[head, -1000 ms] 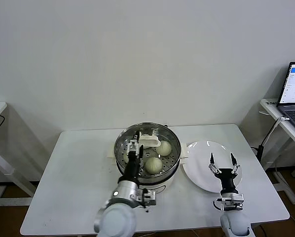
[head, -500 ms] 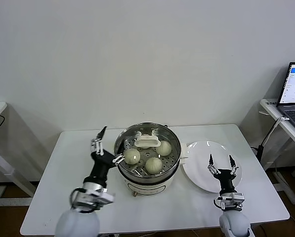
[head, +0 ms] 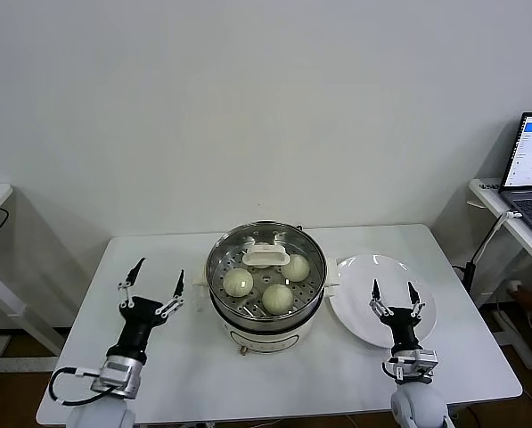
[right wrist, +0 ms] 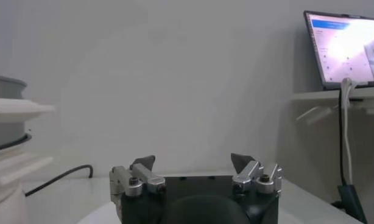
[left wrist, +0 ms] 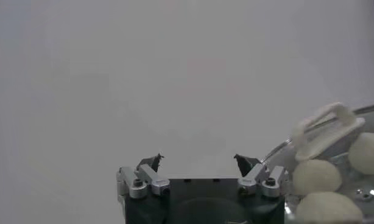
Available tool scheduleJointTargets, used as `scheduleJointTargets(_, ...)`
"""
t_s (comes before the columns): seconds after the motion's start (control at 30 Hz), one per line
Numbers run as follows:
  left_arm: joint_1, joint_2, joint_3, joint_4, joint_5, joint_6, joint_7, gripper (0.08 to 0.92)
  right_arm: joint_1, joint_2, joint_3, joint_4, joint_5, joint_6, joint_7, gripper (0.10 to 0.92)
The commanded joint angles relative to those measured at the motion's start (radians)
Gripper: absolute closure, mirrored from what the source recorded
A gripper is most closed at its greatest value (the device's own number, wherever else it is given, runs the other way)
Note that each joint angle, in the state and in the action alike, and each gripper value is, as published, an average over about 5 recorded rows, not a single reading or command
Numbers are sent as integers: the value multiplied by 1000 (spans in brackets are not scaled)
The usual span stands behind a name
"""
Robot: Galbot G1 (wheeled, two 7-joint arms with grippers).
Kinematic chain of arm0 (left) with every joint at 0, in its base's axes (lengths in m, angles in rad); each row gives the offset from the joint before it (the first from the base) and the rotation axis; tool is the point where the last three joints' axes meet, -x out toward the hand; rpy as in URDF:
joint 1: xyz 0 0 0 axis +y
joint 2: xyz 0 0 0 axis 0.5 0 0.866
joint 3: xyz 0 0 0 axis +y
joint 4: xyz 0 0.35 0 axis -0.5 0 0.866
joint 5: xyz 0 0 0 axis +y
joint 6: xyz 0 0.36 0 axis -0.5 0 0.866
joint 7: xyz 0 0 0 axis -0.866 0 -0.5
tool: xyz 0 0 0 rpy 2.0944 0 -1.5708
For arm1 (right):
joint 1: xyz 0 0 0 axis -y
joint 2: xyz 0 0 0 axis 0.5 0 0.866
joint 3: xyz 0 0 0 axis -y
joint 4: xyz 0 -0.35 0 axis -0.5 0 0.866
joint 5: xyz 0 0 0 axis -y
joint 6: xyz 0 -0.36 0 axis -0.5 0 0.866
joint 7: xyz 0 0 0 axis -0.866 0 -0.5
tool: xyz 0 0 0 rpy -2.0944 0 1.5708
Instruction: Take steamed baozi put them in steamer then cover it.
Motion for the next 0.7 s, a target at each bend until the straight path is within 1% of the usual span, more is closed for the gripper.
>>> scheduleJointTargets(0.03,71,-3,-88,75,-200,-139,27,177,-4,3,2,19,4,-25,3,203)
scheduleJointTargets(0.7,92,-19,-65,94,-164,-159,37,177,1,16,0,19,-24,-32,23,203)
